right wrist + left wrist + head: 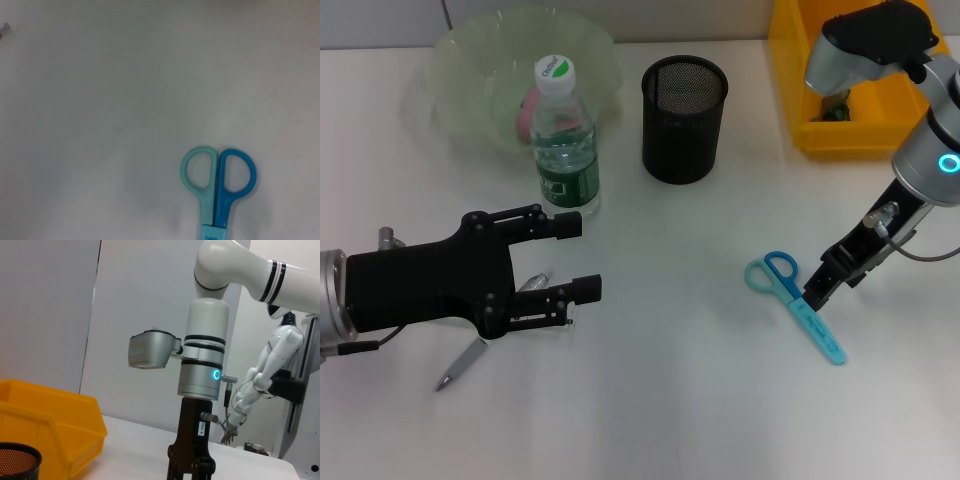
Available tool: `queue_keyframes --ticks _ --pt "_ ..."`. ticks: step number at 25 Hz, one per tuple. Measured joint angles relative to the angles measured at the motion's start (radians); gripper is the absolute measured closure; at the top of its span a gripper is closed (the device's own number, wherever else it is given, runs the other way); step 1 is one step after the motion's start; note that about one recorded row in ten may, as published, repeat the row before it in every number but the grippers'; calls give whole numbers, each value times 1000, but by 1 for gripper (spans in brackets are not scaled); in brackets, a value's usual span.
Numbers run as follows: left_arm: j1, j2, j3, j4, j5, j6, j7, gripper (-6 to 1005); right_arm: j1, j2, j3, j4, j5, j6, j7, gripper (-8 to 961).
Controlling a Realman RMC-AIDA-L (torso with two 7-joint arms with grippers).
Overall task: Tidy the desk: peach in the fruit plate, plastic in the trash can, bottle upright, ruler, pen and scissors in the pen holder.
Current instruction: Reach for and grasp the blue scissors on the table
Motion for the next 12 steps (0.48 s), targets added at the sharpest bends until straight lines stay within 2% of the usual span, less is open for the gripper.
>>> queue_keyframes --ticks 12 --pt "3 0 -3 -3 0 -25 0 272 17 1 -96 16 24 43 81 342"
